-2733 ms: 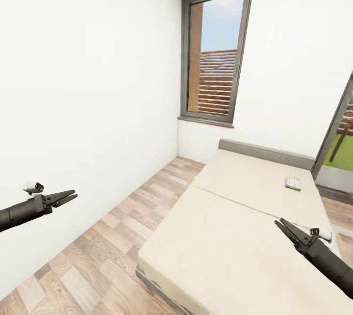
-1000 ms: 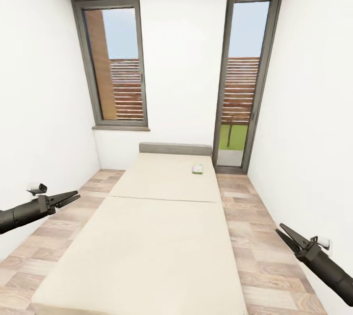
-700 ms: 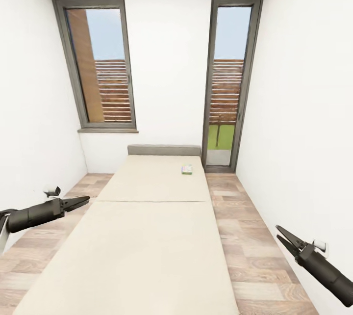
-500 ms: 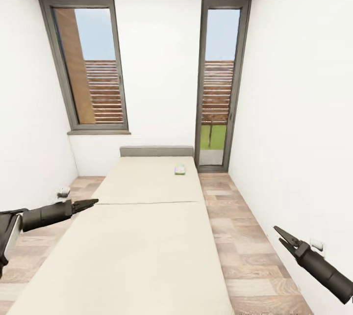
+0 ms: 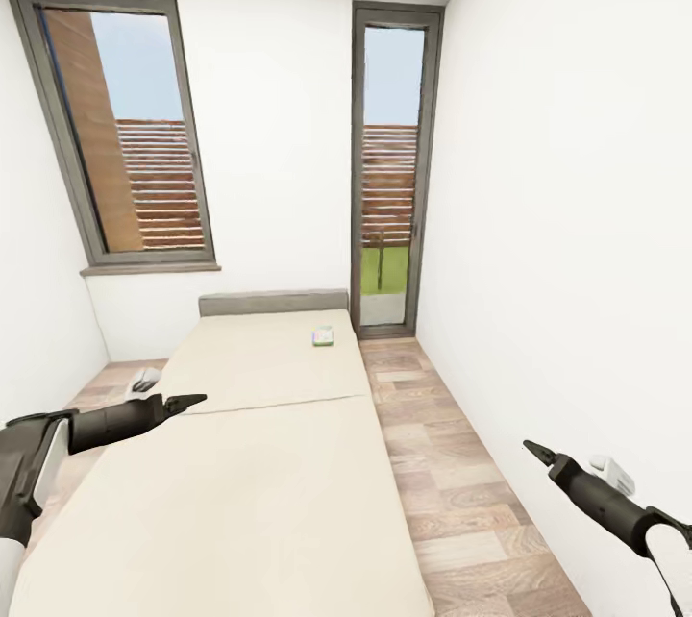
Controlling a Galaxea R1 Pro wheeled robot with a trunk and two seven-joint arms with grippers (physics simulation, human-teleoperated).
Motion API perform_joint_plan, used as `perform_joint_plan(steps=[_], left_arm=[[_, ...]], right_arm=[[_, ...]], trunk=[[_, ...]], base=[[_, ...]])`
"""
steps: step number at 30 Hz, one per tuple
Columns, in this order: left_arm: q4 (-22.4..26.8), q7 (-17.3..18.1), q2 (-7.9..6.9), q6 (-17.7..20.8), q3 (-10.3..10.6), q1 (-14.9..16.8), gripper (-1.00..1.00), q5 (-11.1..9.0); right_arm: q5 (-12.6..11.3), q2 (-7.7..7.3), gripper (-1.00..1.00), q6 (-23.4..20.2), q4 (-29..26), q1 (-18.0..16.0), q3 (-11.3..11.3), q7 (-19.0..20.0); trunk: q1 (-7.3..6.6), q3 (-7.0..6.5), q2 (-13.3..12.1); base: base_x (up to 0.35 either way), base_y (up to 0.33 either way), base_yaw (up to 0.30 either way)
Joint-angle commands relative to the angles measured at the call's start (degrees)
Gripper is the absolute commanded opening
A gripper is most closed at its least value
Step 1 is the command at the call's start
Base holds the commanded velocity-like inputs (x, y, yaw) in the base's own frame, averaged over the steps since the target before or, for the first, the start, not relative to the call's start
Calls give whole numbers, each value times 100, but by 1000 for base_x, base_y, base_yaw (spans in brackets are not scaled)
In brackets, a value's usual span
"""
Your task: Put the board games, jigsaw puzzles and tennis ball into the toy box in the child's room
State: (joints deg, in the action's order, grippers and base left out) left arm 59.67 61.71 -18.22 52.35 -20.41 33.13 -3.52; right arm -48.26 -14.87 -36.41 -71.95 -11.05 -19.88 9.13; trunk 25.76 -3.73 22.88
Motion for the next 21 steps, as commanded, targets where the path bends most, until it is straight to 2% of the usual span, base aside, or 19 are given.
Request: perform_joint_plan(steps=[1, 4, 6, 14, 21], left_arm=[[0, -7, 3, 53, -6, 1, 100, -29], [-1, -27, 12, 71, -27, 6, 100, -28], [-2, -32, 13, 77, -39, 8, 100, -36], [0, -36, 14, 69, -53, 9, 100, -43], [1, -36, 9, 57, -56, 10, 100, -44]], right_arm=[[14, 3, 100, -33, -20, -7, 46, -11], [31, 0, 100, -36, -189, -16, 276, -95], [33, 3, 100, -38, -310, -18, 344, -111], [40, 2, 100, -44, -555, -19, 504, -93], [44, 2, 100, -41, -618, -20, 710, -91]], trunk=[[2, -1, 4], [2, -5, 4], [2, -7, 4], [2, 3, 4], [2, 41, 4]], base=[[0, 0, -121], [0, 0, -60], [0, 0, -26], [0, 0, 11], [0, 0, 148]])
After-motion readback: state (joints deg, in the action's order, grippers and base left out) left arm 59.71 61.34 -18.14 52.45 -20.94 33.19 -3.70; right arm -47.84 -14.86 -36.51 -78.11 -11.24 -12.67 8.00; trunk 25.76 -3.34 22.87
